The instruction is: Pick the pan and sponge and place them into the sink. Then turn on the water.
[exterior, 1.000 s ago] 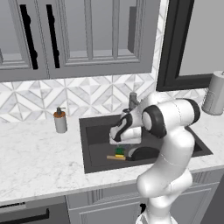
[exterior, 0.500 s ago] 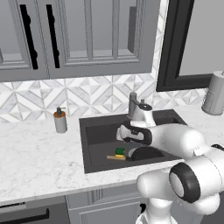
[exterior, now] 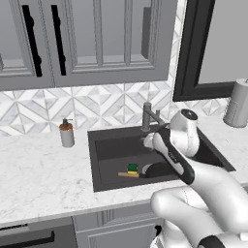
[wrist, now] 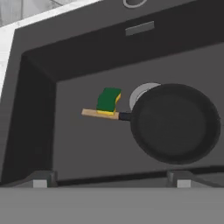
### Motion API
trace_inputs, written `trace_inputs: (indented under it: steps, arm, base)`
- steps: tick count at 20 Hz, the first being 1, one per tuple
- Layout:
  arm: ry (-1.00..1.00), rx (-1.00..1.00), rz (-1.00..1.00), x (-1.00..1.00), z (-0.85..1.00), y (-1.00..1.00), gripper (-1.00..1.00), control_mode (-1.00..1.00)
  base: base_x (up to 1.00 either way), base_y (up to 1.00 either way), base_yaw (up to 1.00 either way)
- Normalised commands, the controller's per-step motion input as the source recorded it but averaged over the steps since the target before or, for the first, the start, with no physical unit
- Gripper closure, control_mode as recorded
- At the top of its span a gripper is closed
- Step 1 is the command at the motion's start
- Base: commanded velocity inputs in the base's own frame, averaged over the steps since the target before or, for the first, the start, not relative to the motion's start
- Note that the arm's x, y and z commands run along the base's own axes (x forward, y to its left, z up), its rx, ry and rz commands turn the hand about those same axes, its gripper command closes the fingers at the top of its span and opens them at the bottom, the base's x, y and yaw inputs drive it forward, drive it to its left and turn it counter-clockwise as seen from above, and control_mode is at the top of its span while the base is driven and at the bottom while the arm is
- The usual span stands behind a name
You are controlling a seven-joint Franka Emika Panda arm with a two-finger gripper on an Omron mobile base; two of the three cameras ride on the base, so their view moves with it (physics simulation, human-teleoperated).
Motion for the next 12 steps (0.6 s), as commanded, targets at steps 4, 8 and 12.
trace_inputs:
  steps: [4,8,12]
  arm:
    - [0.09,0.19,0.00,0.22,0.62,-0.83,-1.00,-1.00]
    - [0.07,0.25,0.00,0.24,0.34,-0.98,-1.00,-1.00]
    - [0.13,0.35,0.00,0.56,0.02,-0.86,-1.00,-1.00]
  base:
    - [0.00,0.00,0.00]
    - [0.00,0.00,0.00]
    - [0.00,0.00,0.00]
